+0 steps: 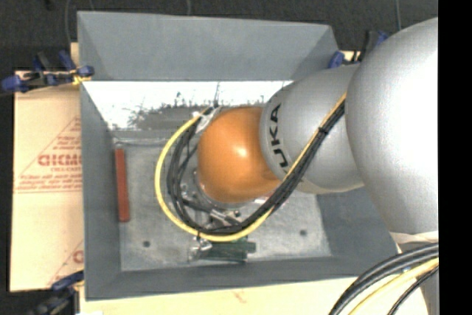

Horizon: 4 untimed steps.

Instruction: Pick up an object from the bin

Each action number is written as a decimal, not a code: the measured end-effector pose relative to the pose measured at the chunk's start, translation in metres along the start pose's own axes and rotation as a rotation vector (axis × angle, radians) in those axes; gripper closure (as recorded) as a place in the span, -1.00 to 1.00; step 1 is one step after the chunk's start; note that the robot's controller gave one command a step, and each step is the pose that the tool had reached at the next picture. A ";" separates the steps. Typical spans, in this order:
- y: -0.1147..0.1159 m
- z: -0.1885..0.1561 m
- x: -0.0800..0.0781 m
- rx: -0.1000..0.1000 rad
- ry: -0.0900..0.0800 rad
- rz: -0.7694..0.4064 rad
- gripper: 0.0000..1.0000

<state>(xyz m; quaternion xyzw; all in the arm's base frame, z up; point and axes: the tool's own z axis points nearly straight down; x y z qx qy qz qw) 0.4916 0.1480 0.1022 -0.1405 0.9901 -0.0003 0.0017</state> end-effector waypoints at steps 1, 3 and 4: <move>-0.037 0.018 0.016 -0.002 -0.005 -0.092 -1.00; -0.070 0.020 0.023 -0.001 0.000 -0.034 1.00; -0.072 -0.176 0.034 0.001 -0.005 -0.072 1.00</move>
Offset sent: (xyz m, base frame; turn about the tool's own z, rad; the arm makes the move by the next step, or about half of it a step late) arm -0.0043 -0.0727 -0.0216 -0.0408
